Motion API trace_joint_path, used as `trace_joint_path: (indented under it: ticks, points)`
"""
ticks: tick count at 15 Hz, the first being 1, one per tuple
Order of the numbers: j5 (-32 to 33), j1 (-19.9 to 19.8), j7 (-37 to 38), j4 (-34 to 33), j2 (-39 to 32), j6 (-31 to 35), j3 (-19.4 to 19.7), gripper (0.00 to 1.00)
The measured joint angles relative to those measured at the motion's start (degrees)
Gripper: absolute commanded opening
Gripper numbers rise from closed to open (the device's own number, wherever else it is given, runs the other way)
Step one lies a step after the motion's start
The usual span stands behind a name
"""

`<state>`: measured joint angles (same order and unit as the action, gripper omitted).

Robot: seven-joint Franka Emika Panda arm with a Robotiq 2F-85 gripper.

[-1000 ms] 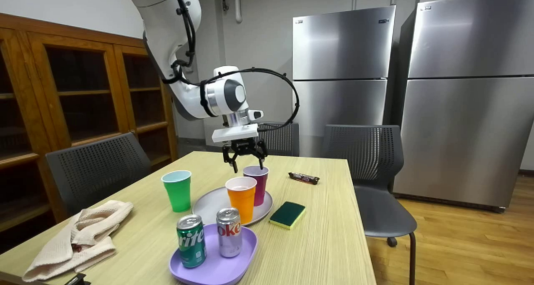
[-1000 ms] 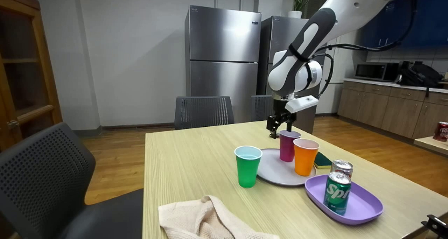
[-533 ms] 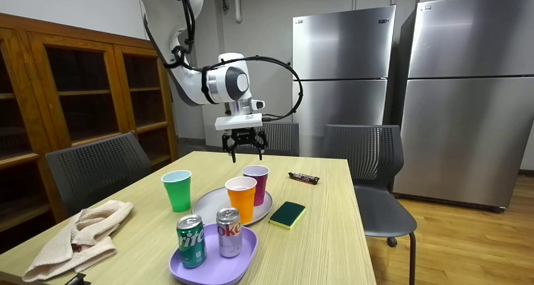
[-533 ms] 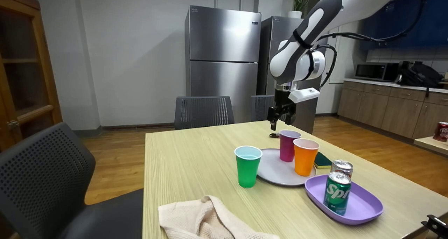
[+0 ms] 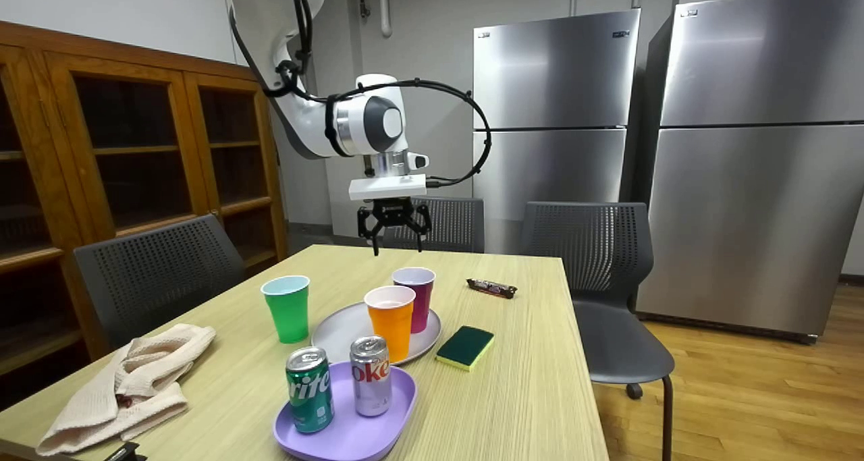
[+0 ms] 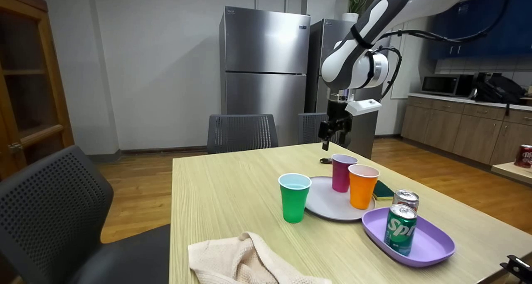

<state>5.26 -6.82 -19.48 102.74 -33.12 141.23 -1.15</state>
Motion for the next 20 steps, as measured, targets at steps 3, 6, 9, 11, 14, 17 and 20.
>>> trace_joint_path:
  ticks: [3,6,9,11,14,17,20]
  points:
    - [0.00,0.00,-0.01,0.05,0.00,0.00,-0.03,1.00]
    - [0.00,0.00,-0.01,0.06,0.00,0.00,-0.03,1.00]
    - [0.53,0.26,0.08,0.04,-0.01,1.15,0.29,1.00]
    - [1.55,0.58,0.07,-0.08,0.15,3.86,0.42,1.00]
    - [2.14,1.47,0.03,-0.08,1.26,7.73,0.24,1.00]
    - [2.15,2.50,-0.33,0.36,3.01,10.51,-0.74,1.00]
    - [2.72,4.16,-0.35,1.47,4.74,11.50,-1.24,1.00]
